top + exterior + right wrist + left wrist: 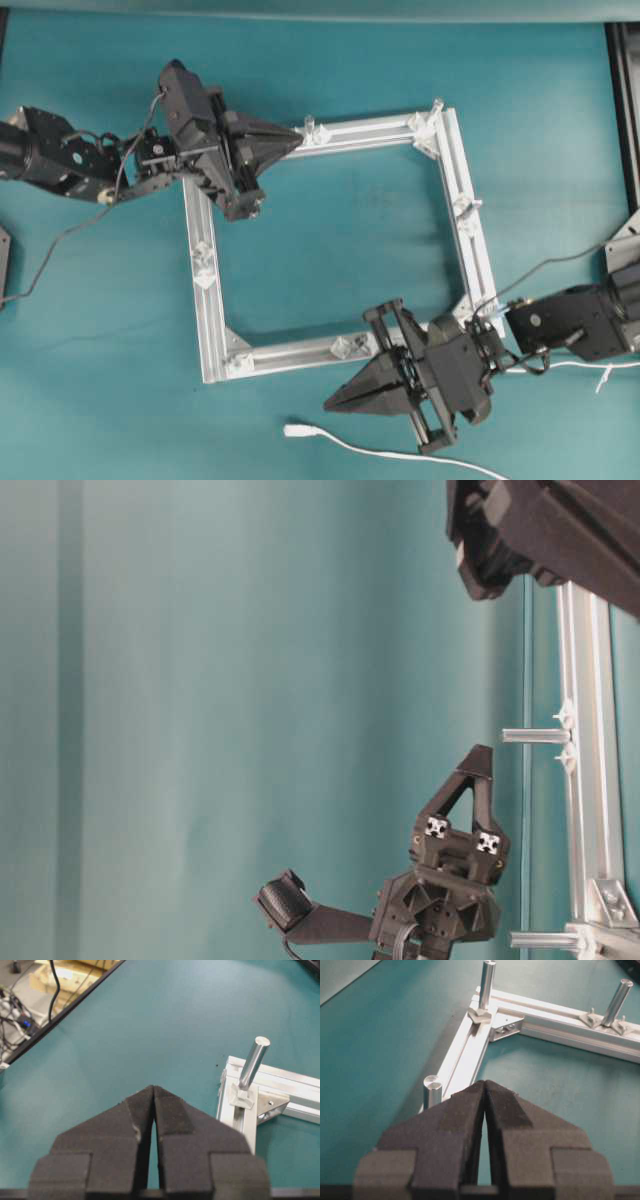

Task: Move the cable alternately left and right between 8 pins so it hooks onto each one.
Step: 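Move the left gripper away to the left edge of the table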

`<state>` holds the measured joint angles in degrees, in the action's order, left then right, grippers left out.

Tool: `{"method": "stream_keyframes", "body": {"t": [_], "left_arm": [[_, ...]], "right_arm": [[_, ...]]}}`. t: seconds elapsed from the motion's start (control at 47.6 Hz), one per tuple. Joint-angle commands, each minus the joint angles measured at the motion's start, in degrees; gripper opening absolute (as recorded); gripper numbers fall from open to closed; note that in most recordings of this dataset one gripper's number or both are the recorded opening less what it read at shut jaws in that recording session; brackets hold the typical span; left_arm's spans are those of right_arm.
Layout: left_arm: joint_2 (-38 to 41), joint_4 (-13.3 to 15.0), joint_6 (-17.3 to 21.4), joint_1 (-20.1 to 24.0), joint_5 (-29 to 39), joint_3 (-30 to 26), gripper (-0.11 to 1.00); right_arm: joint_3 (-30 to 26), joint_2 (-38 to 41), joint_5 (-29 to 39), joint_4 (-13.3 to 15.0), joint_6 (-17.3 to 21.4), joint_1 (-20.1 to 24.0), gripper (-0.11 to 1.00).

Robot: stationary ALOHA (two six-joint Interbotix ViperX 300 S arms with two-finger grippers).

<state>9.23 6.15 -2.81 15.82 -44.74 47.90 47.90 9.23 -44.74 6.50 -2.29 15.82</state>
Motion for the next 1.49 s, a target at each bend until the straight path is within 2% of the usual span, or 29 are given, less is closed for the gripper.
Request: {"method": "stream_keyframes", "body": {"t": [0.0,0.126,0.315,0.441,0.546,0.672,0.819,0.861,1.071,1.113,1.344,1.47], "left_arm": [[-5.0,-2.8,1.8,-0.2,1.9,-1.6,0.00],[-10.1,-2.7,5.3,-0.4,7.6,-1.8,0.00],[-17.5,-2.7,7.6,-1.7,18.1,-1.4,0.00],[-21.3,-2.7,7.9,-2.7,25.6,-1.1,0.00],[-23.8,-2.7,8.0,-3.4,31.3,0.1,0.00],[-27.3,-2.7,8.0,-4.6,36.4,2.5,0.00],[-31.7,-2.7,7.8,-6.0,37.6,5.2,0.01],[-33.0,-2.7,7.8,-6.4,37.8,6.1,0.03],[-39.1,-2.7,7.7,-8.5,41.3,10.9,0.09],[-39.9,-2.7,7.7,-9.1,41.9,11.5,0.09],[-43.1,-2.7,7.8,-9.8,43.0,13.8,0.09],[-44.1,-2.7,7.8,-10.0,43.0,14.8,0.09]], "right_arm": [[-1.2,-1.1,-0.1,-0.1,1.1,0.5,0.00],[-3.3,-3.4,5.9,-0.1,1.8,0.7,0.00],[-8.8,-7.0,25.2,0.0,5.0,2.6,0.00],[-12.0,-6.9,36.7,-0.1,9.0,4.7,0.00],[-14.7,-5.6,43.7,0.0,14.2,6.0,0.00],[-17.5,-3.2,46.3,0.4,18.7,6.3,0.00],[-20.2,0.4,47.3,1.4,22.4,6.4,0.05],[-20.7,1.2,47.6,1.5,22.9,6.5,0.10],[-22.4,4.7,48.3,1.6,23.4,6.7,0.51],[-22.7,5.3,48.3,1.7,23.4,6.6,0.56],[-26.5,8.3,53.0,1.7,25.0,6.5,0.57],[-29.0,10.3,55.5,2.5,25.8,6.3,0.57]]}}
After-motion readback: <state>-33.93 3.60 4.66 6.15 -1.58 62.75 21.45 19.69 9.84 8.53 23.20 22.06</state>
